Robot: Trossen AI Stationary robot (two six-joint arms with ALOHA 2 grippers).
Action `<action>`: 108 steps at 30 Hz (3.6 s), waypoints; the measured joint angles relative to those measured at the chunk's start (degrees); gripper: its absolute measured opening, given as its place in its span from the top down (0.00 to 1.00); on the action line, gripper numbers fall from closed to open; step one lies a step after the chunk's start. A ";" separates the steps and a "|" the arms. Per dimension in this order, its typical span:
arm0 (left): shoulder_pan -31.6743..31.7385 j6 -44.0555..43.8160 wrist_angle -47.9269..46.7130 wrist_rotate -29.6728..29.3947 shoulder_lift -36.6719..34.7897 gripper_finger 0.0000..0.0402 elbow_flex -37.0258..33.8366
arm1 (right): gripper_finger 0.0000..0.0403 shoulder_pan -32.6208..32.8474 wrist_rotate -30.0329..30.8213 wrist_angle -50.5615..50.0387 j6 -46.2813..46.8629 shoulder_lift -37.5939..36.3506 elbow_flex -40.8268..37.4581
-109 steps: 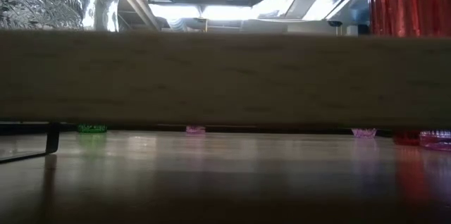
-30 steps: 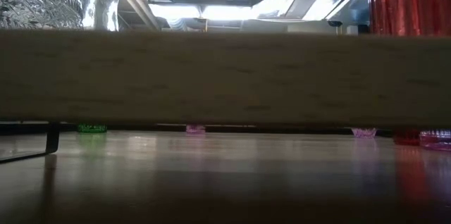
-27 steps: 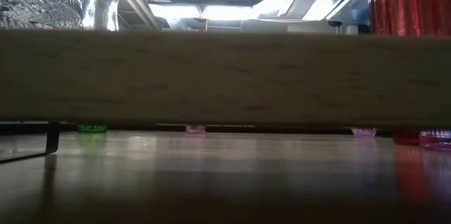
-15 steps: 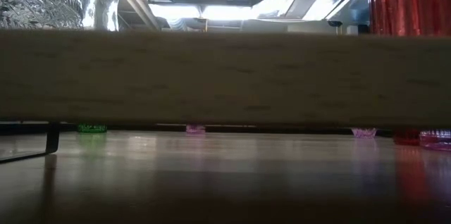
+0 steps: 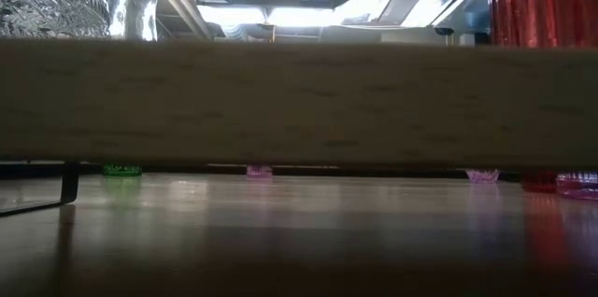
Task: Sort vases onto shelf
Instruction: Put the right green vase aligned with the other green vases on the shelf
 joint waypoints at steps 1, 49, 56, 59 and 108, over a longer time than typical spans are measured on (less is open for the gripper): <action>0.00 0.00 0.00 -0.02 0.00 1.00 0.00 | 1.00 0.00 0.01 0.02 0.05 0.00 -0.01; 0.63 0.07 -0.02 -0.19 0.00 1.00 0.00 | 0.99 0.00 -0.13 2.38 1.92 -0.02 -3.34; 0.63 0.07 0.00 -0.17 0.00 1.00 0.00 | 0.99 0.04 1.11 2.19 1.92 -0.02 -3.37; 0.63 0.05 0.00 -0.17 0.00 1.00 0.00 | 0.99 0.02 1.96 2.16 1.92 -0.07 -3.37; 0.63 0.02 1.27 0.31 -0.01 1.00 0.00 | 0.87 0.00 -1.49 2.49 2.73 -0.43 -3.48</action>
